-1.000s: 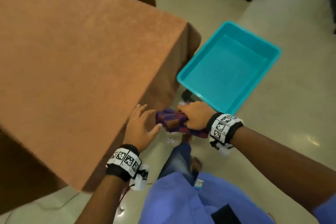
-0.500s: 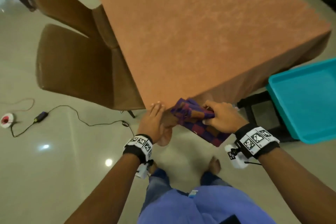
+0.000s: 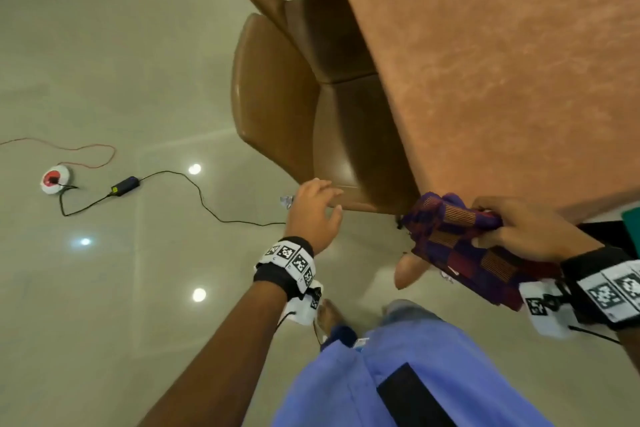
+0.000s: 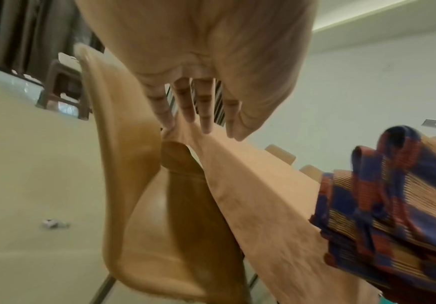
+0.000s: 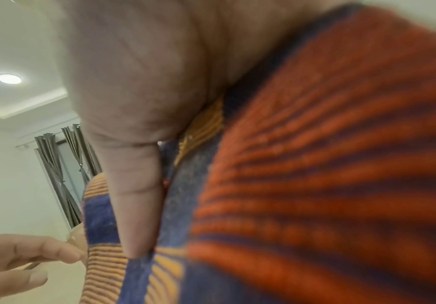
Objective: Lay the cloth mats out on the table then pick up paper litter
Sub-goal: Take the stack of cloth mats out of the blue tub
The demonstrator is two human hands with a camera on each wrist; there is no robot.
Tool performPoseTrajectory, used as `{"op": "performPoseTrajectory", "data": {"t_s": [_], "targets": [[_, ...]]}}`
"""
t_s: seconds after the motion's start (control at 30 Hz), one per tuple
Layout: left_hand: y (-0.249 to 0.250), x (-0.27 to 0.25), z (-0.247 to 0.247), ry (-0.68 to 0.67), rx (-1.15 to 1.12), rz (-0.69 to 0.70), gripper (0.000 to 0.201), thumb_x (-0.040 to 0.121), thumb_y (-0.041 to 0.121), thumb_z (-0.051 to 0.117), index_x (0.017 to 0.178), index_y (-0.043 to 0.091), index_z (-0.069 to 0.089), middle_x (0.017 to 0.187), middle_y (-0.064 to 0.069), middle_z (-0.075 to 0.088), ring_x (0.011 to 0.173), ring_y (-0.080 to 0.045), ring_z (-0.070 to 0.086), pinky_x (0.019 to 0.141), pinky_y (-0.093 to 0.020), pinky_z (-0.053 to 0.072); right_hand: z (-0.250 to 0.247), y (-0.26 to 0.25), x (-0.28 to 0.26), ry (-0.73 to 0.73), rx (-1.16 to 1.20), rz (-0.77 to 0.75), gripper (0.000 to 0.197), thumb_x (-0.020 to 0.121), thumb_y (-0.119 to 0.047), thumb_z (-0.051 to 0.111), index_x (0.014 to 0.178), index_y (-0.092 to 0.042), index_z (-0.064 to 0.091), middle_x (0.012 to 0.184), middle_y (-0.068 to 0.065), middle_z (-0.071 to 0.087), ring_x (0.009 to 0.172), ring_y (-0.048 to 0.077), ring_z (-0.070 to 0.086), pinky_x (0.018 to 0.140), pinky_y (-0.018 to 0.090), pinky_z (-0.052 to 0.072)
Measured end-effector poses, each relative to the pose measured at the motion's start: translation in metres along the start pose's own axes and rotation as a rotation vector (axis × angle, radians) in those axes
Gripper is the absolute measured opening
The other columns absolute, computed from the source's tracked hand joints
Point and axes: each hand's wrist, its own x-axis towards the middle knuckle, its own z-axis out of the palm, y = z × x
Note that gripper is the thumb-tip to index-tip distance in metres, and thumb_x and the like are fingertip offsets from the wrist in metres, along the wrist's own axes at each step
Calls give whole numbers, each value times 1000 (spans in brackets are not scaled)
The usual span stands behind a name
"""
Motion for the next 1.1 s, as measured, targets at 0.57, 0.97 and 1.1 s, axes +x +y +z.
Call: {"op": "performPoseTrajectory", "data": {"t_s": [0.57,0.97,1.1], "targets": [[-134,186,-154,-54,298,115,28,89,28,54,114,20,65,123,-2,56,122,-21,43,106,-39,37,-43,-199,222,353,209,-114,26,79,-23,74,97,-29,57,88,-5,63,82,19,61,67,30,44],[-161,340,-190,-418,573,412,17,84,26,56,94,26,70,108,3,58,120,-23,46,114,-54,18,-78,-222,328,465,310,117,34,76,-39,69,106,-32,54,97,-1,70,89,25,65,81,44,54],[-164,391,-190,-446,576,569,13,80,25,58,85,24,70,88,2,59,94,-23,54,111,-50,27,-91,-226,353,518,392,224,37,71,-40,71,105,-31,57,96,-1,70,87,25,64,81,46,53]]}}
